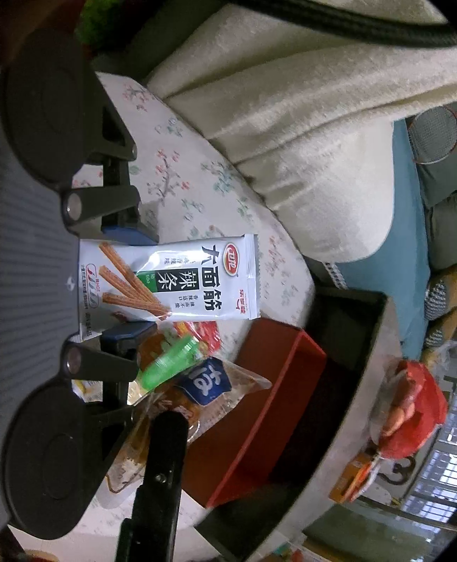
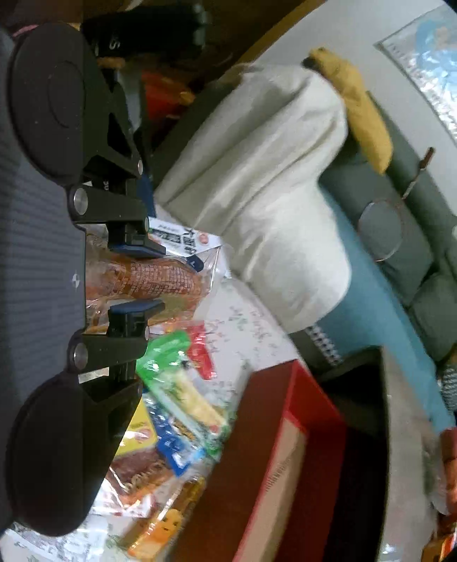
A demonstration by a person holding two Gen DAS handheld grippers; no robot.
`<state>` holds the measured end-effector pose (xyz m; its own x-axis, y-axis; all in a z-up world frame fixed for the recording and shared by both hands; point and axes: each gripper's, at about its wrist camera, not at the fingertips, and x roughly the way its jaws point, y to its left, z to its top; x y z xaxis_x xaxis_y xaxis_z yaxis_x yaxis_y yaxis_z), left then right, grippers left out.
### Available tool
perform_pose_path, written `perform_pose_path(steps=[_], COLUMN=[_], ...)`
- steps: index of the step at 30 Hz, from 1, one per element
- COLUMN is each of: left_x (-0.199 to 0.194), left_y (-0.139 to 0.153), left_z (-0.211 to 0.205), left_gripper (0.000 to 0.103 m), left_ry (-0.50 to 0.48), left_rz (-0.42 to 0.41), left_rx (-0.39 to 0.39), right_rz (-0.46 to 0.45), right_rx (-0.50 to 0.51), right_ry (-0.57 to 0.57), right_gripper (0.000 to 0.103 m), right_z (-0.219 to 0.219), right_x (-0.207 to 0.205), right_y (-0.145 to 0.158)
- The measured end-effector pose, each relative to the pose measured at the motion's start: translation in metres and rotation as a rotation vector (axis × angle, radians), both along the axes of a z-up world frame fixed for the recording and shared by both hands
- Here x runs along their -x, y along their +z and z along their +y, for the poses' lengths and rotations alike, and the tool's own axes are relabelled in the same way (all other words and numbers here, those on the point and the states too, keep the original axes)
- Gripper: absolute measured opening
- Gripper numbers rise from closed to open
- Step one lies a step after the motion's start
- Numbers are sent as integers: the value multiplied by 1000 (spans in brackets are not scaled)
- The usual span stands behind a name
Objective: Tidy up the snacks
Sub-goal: 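Lift both held snacks and carry them toward the red box, then lower both snacks into the red box and open both tools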
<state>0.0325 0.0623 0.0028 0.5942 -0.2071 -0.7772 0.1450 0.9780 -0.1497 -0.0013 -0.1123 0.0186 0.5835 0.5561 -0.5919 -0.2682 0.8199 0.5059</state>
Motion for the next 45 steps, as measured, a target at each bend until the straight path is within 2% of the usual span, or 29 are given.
perform_pose_path(steps=[14, 29, 45], left_x=[-21, -71, -131], left_y=[16, 37, 30], left_z=[-37, -100, -151], left_gripper=[39, 39, 39], left_ry=[-52, -159, -217], left_rz=[-45, -101, -91], left_rx=[-32, -68, -102], right_rz=[-43, -87, -95], right_rx=[-11, -9, 39], right_ry=[-111, -241, -332], right_gripper=[32, 32, 32], right_z=[-34, -76, -112], right_x=[-8, -31, -82], right_y=[10, 21, 20])
